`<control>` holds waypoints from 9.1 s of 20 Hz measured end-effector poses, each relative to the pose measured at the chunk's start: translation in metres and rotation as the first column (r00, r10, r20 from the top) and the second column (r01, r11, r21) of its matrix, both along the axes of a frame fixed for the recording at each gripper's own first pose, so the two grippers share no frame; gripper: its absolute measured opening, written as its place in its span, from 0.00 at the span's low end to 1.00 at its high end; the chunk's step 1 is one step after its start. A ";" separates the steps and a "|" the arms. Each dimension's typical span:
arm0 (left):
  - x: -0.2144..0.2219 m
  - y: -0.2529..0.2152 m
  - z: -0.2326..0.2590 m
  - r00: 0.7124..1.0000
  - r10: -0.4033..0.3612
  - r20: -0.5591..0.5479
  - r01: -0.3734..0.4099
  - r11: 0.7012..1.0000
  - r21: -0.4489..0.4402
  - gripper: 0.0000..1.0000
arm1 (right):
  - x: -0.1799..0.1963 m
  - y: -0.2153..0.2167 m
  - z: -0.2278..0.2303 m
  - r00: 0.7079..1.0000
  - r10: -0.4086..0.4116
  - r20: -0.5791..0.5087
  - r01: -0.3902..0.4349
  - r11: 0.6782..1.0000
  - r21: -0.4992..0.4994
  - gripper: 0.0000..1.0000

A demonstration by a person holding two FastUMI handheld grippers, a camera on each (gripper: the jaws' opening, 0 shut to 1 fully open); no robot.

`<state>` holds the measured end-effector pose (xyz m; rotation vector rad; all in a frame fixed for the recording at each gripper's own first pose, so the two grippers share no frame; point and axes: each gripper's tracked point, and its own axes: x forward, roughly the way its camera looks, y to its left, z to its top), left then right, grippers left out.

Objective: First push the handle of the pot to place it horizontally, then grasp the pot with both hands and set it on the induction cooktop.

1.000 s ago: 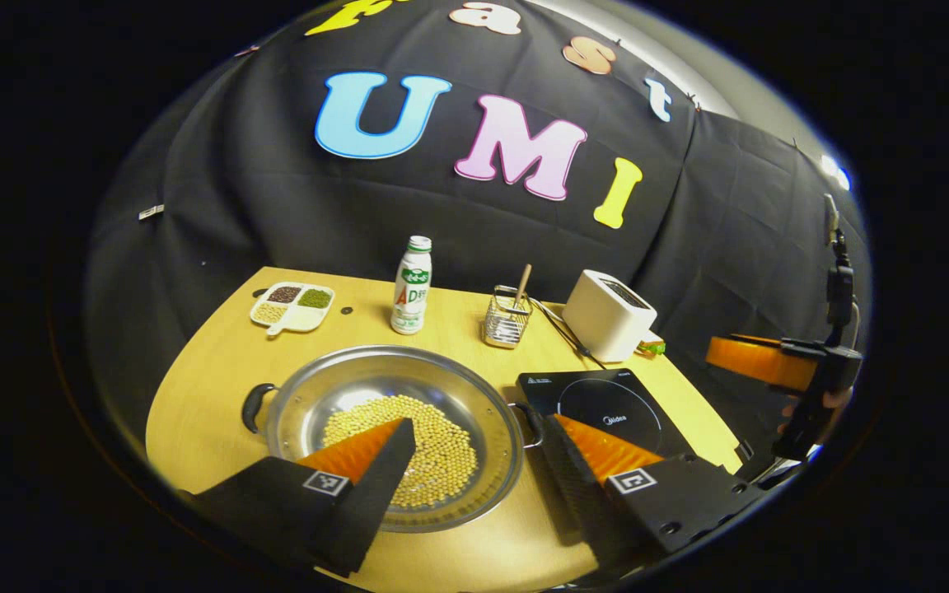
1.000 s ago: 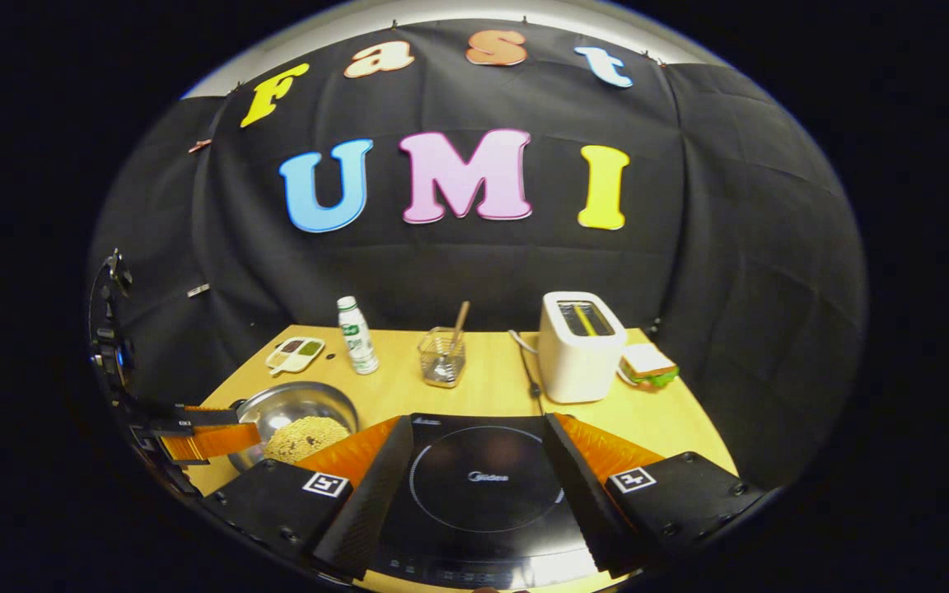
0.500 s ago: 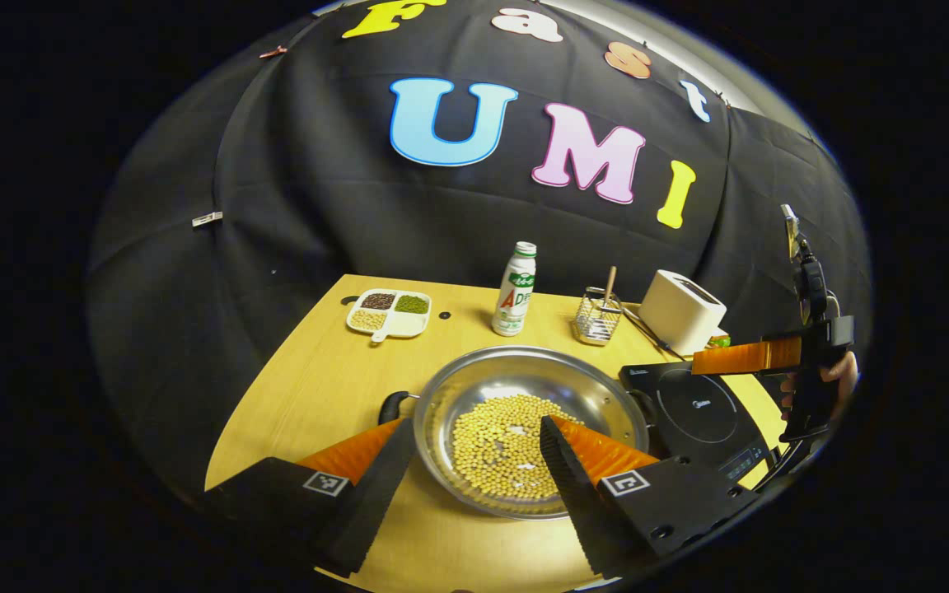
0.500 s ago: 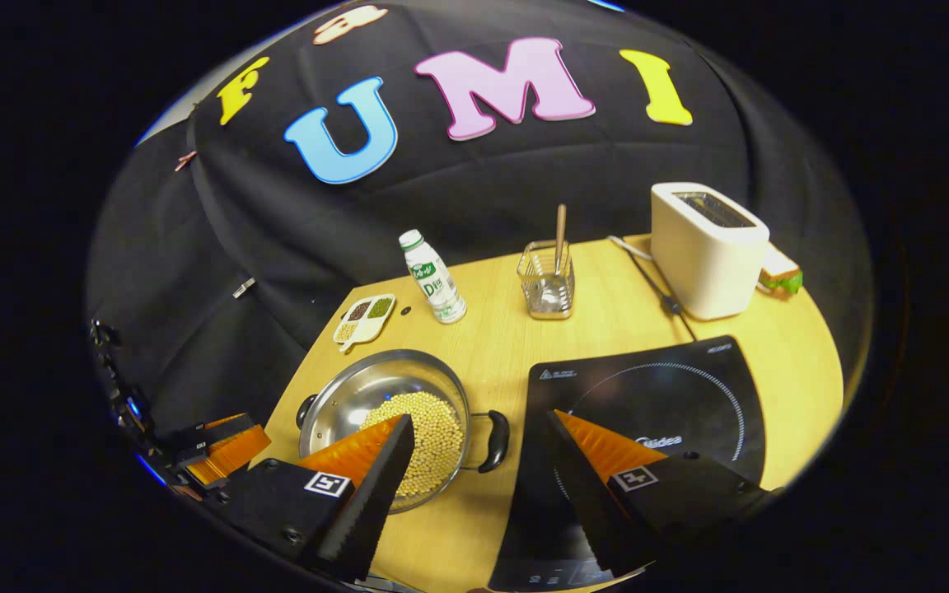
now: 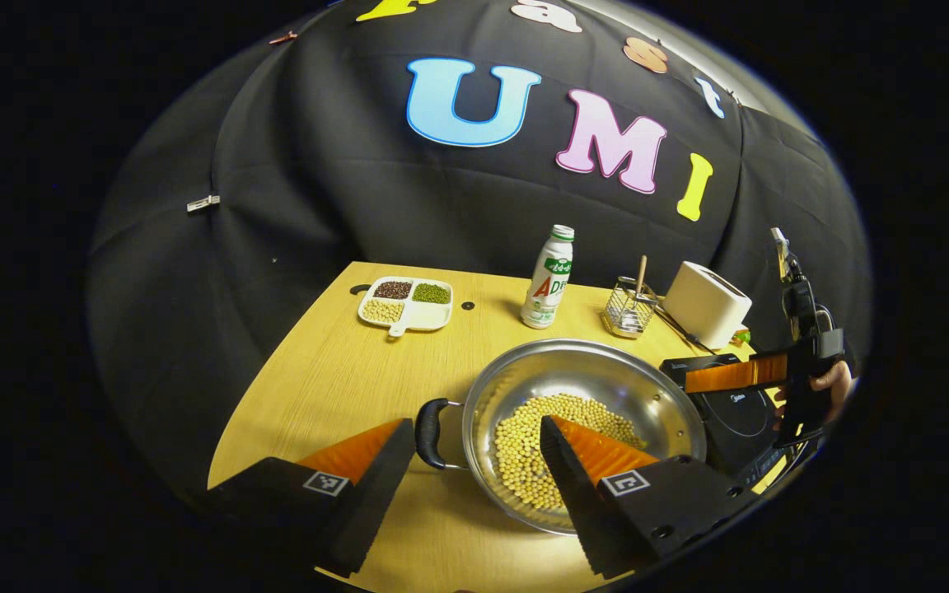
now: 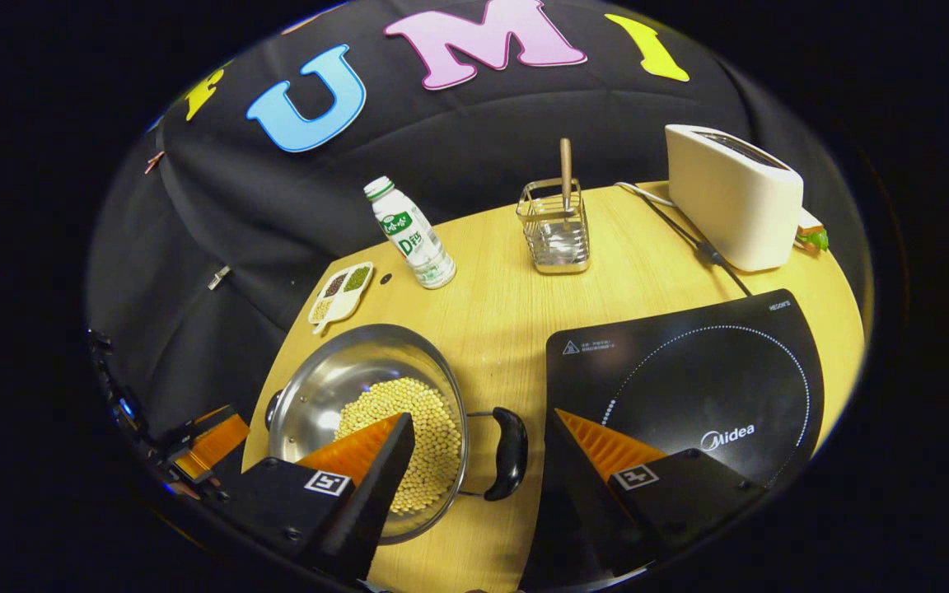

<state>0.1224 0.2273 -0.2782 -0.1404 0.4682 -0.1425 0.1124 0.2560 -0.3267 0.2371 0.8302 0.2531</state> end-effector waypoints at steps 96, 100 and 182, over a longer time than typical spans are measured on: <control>0.010 -0.299 -0.004 0.972 -0.090 -0.219 0.070 0.993 -0.099 0.57 | -0.026 -0.285 0.038 0.991 -0.102 -0.083 0.090 0.987 -0.136 0.56; 0.016 -0.310 -0.011 0.971 -0.085 -0.222 0.064 0.993 -0.101 0.57 | -0.020 -0.294 0.030 0.991 -0.100 -0.089 0.087 0.987 -0.136 0.52; -0.249 -0.241 0.204 0.889 0.149 0.433 -0.213 0.972 0.103 0.95 | -0.249 -0.303 0.286 0.674 -0.132 0.727 0.335 0.932 -0.141 0.98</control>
